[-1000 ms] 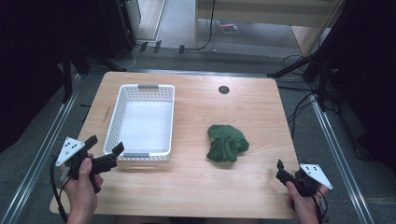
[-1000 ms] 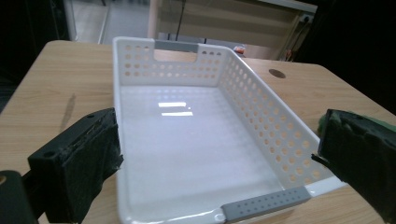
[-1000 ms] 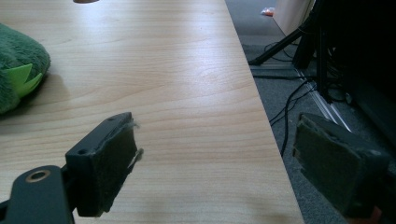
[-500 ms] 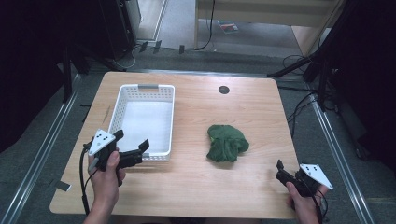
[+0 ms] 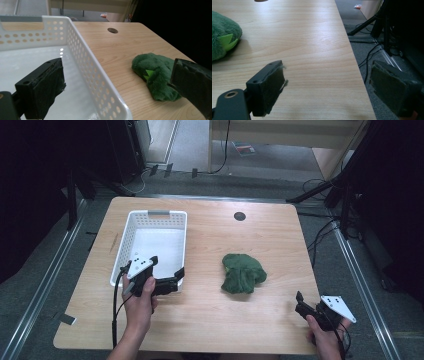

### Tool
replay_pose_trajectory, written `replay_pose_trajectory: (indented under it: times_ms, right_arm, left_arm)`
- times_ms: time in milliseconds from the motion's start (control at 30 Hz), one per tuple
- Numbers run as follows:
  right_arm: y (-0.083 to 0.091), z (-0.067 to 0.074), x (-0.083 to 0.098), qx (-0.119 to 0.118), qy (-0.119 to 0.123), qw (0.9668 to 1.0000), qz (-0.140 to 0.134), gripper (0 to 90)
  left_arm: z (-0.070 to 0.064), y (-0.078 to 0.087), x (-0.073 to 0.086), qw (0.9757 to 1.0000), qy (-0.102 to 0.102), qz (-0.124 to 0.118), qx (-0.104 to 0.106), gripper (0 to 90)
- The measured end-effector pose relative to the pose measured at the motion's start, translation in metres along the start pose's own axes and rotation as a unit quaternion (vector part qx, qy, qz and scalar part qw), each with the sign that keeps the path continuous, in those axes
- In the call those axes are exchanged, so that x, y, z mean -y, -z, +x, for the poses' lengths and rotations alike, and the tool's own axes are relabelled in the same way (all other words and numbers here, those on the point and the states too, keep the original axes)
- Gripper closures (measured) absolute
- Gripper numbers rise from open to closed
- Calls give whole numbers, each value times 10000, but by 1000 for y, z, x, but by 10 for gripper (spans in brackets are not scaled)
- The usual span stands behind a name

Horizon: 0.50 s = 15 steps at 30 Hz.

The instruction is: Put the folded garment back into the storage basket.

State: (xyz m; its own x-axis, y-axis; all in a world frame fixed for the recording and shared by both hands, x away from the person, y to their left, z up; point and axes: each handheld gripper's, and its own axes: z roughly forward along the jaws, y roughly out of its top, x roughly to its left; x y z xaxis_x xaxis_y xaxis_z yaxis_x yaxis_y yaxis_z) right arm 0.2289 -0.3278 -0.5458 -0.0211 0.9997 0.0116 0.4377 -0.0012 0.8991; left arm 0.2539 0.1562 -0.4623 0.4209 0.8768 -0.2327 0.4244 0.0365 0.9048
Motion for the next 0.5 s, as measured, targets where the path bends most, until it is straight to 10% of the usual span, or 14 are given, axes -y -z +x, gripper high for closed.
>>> replay_pose_trajectory:
  times_ms: [500]
  right_arm:
    - [0,0,0,-16,4,10000,7,129]
  left_arm:
    - [-30,-30,-1,9997,-86,133,190,0]
